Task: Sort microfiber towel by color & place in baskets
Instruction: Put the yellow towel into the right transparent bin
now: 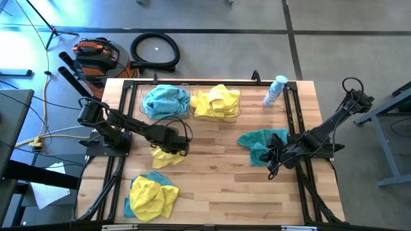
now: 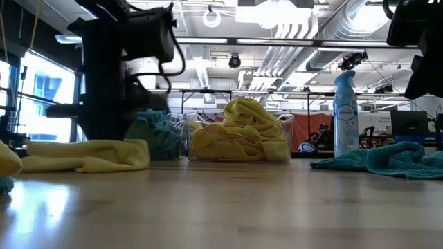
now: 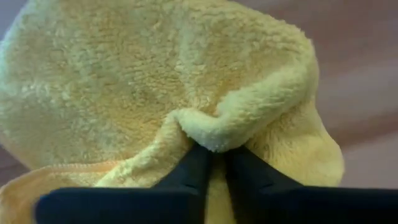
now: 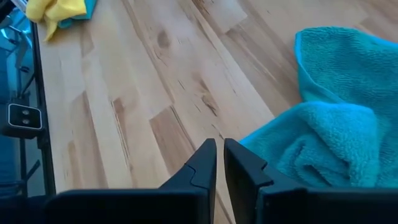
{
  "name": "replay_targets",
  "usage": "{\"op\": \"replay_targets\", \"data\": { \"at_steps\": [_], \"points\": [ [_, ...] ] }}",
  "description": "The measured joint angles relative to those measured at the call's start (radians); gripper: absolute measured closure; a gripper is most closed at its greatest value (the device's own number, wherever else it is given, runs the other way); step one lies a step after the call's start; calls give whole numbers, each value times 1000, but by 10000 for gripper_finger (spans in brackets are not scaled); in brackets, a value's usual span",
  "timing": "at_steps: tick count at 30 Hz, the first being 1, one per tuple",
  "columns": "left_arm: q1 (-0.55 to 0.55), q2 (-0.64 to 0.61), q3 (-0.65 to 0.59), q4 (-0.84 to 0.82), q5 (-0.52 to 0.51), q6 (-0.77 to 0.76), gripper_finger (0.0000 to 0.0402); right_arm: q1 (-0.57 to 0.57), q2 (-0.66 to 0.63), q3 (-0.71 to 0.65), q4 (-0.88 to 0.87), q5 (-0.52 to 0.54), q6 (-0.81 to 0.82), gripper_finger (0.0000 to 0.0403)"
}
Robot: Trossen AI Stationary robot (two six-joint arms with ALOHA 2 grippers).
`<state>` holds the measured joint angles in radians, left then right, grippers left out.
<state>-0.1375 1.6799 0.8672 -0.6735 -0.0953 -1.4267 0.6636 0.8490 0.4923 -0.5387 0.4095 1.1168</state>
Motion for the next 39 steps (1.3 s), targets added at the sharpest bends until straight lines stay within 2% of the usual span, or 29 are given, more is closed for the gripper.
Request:
{"op": "replay_targets", "data": {
  "at_steps": [2, 9, 15, 19, 27, 30, 34, 39],
  "points": [
    [-7, -12, 25, 30, 6, 45, 391, 0, 0, 0, -6, 0, 0, 375],
    [27, -115, 203, -55, -112, 219, 400, -2, 0, 0, -31, 0, 3, 375],
    [121, -121, 501, -238, -267, 461, 401, -4, 0, 0, -36, 56, 8, 375],
    [215, -94, 684, -240, -303, 645, 401, -8, 0, 0, -40, 120, 28, 375],
    [397, 12, 950, -243, -252, 867, 401, -51, 0, 0, -48, 137, 53, 375],
    [441, 70, 991, -256, -213, 909, 401, -72, 0, 0, -48, 137, 53, 375],
    [487, 148, 998, -258, -81, 908, 401, -99, 0, 0, -49, 137, 54, 375],
    [505, 249, 998, -258, -40, 908, 401, -127, 0, 0, -48, 137, 54, 375]
  ]
}}
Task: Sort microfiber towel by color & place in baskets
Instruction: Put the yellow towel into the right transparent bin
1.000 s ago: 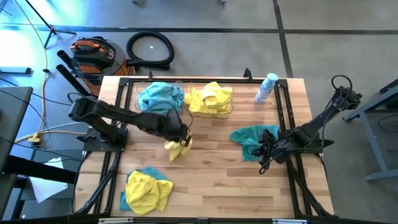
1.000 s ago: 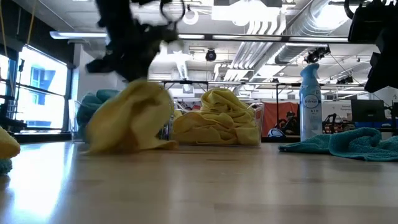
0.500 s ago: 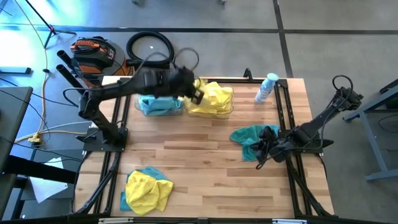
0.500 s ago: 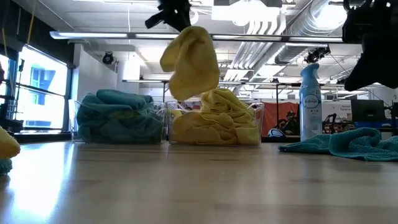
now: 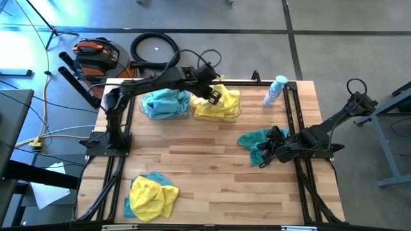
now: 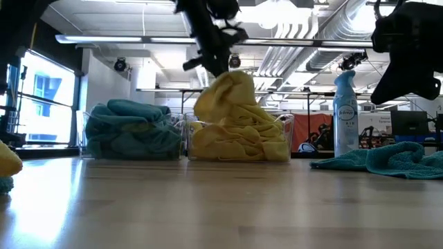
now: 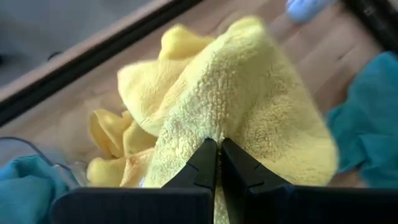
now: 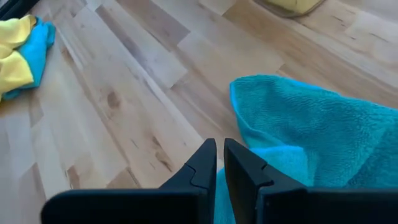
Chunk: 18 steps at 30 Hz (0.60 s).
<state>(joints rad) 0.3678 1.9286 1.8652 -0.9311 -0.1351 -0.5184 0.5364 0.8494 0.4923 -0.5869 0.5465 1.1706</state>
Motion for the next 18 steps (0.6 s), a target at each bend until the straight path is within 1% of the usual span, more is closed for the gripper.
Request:
{"op": "replay_targets", "data": {
  "at_steps": [7, 12, 18],
  "points": [
    [45, 134, 0, 6, -8, 16, 401, -34, 0, 0, -5, 0, 0, 375],
    [46, 220, 0, 38, -7, 15, 402, -59, 0, 0, -9, 0, 0, 375],
    [45, 275, 0, 48, 19, -7, 399, -79, 0, 0, -9, 0, 0, 375]
  ]
}}
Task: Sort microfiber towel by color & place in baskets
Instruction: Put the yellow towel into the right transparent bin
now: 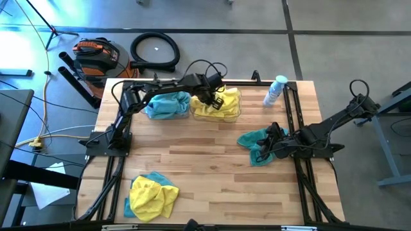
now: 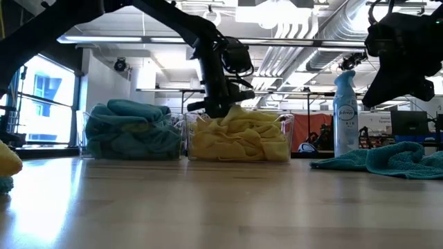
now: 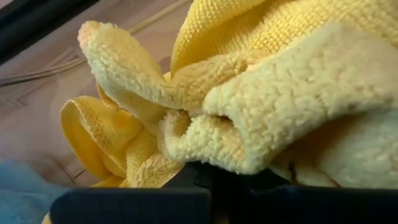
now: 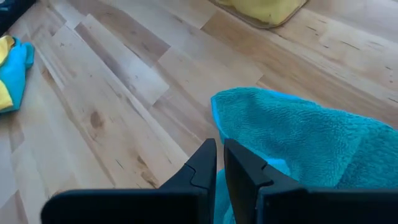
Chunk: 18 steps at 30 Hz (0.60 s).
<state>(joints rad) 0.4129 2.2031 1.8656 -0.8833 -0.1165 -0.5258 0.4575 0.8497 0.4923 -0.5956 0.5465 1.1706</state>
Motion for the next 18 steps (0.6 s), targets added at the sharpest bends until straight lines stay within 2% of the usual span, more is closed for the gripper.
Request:
{"op": "replay_targets", "data": {
  "at_steps": [6, 11, 18],
  "points": [
    [-1, -15, 0, 10, 1, 45, 363, -1, 0, 0, 0, 0, 6, 375],
    [5, -46, 2, -6, 11, 22, 325, -1, 0, 0, -3, -3, 11, 375],
    [6, -154, 2, -42, -11, -14, 318, -1, 0, 0, -17, -4, 18, 375]
  ]
}}
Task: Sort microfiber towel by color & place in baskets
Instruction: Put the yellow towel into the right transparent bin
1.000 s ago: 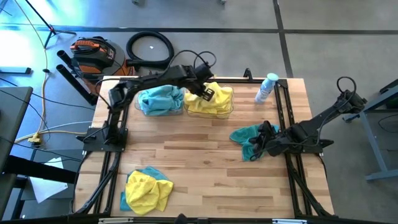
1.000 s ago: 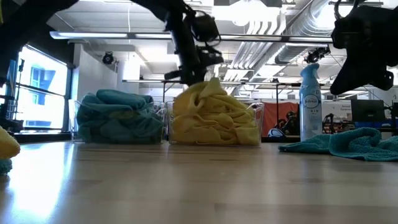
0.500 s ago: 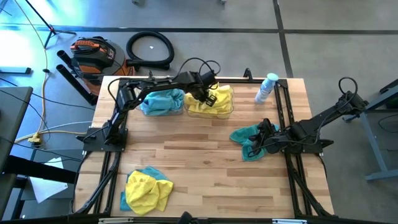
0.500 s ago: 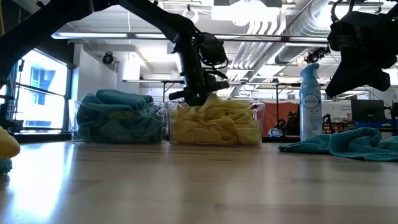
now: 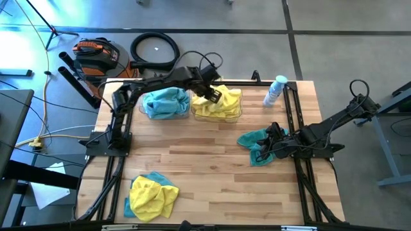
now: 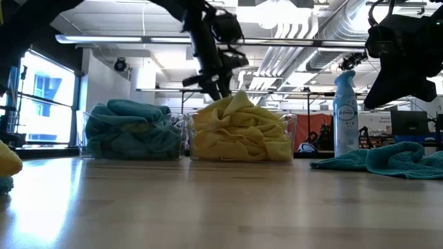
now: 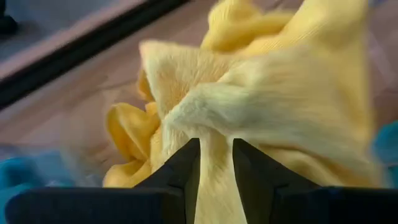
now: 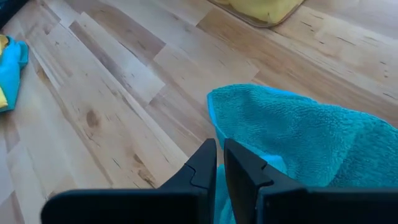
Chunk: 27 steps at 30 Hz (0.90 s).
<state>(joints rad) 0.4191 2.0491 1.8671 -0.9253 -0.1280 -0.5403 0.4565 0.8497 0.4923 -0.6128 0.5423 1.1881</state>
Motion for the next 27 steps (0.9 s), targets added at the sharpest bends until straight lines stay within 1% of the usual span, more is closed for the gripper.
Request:
{"op": "replay_targets", "data": {
  "at_steps": [6, 11, 13, 17, 19, 23, 27],
  "points": [
    [-16, -97, 1, 22, -89, -28, 325, 0, 0, 0, -2, -2, -2, 375],
    [-39, -104, 2, 122, -71, -1, 326, 0, 0, 0, -7, -2, -8, 375],
    [-52, -82, 1, 181, -66, 3, 326, 0, 0, 0, -8, -3, -11, 375],
    [-55, -8, -1, 198, -47, 2, 326, 0, 0, 0, -12, -3, -11, 375],
    [-53, 33, -2, 174, -36, 0, 326, 0, 0, 0, -13, -3, -11, 375],
    [-46, 112, -2, 65, -47, -71, 326, 0, 0, 0, -19, -3, 0, 375],
    [-46, 177, 0, 42, -47, -61, 326, 0, 0, 0, -19, -3, 0, 375]
  ]
}}
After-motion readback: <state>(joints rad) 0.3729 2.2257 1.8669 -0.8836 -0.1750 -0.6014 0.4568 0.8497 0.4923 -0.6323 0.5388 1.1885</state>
